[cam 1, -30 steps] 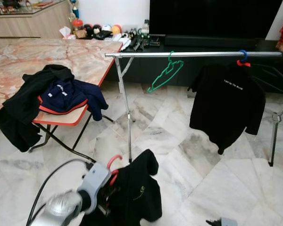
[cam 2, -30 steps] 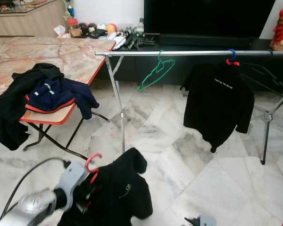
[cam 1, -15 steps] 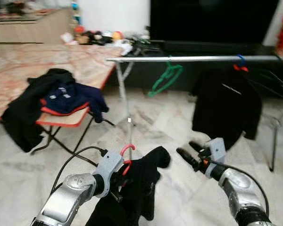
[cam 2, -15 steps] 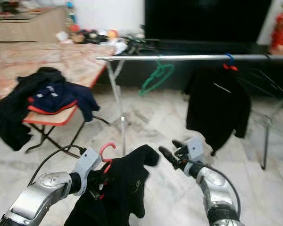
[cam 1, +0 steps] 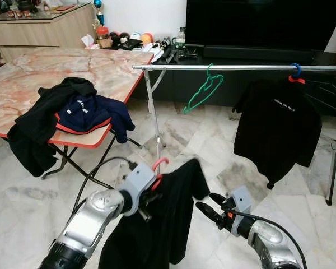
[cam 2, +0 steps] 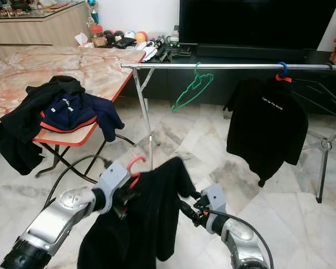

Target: Hang hanger

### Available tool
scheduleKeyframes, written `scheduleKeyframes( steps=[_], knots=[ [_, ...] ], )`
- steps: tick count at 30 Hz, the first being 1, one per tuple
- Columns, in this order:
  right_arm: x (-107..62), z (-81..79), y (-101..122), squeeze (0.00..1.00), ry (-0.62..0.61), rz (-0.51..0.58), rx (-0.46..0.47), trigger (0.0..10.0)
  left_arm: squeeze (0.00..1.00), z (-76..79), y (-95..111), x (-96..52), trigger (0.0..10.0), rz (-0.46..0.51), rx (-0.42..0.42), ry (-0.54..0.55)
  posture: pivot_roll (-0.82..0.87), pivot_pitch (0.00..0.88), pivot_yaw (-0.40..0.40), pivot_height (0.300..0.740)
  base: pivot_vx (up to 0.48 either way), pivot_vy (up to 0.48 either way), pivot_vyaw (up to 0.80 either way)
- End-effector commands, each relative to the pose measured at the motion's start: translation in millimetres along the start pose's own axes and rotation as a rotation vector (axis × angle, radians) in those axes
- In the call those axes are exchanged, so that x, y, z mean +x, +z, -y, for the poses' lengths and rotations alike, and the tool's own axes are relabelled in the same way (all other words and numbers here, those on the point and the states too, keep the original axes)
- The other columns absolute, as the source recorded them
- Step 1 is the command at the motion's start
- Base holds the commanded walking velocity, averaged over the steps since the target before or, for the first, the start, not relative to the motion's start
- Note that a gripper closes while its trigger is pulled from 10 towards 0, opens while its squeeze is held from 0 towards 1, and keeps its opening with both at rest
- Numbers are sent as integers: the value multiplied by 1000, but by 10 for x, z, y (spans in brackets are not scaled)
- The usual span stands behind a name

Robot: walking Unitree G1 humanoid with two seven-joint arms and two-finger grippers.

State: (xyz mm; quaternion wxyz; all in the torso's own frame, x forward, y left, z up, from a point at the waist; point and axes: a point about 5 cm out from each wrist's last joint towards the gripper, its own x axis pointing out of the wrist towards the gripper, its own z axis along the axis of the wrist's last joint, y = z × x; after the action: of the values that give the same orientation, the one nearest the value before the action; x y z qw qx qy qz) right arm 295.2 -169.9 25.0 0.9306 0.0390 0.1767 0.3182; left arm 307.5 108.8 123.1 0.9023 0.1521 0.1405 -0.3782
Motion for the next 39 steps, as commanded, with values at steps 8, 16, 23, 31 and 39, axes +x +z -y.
scheduleKeyframes(
  steps=[8,16,23,31,39],
  knots=[
    [22,-61,-51,0,-39,17,57,10000,0,35,240,88,10000,82,86,-59,-24,73,40,740,0,0,0],
    [9,-215,-149,0,191,-66,65,10000,0,146,190,169,10000,-47,-81,-173,-17,72,37,740,0,0,0],
    [-10,-219,-202,588,211,-88,83,10000,0,263,313,305,10000,-34,-179,-226,-20,65,28,740,0,0,0],
    [-7,-285,-392,996,120,-142,-7,10000,0,373,509,439,10000,14,-245,-279,-22,48,29,740,0,0,0],
    [-46,-207,-456,0,-53,-164,-101,10000,0,379,584,424,10000,11,-246,-299,-22,37,30,740,0,0,0]
  ],
)
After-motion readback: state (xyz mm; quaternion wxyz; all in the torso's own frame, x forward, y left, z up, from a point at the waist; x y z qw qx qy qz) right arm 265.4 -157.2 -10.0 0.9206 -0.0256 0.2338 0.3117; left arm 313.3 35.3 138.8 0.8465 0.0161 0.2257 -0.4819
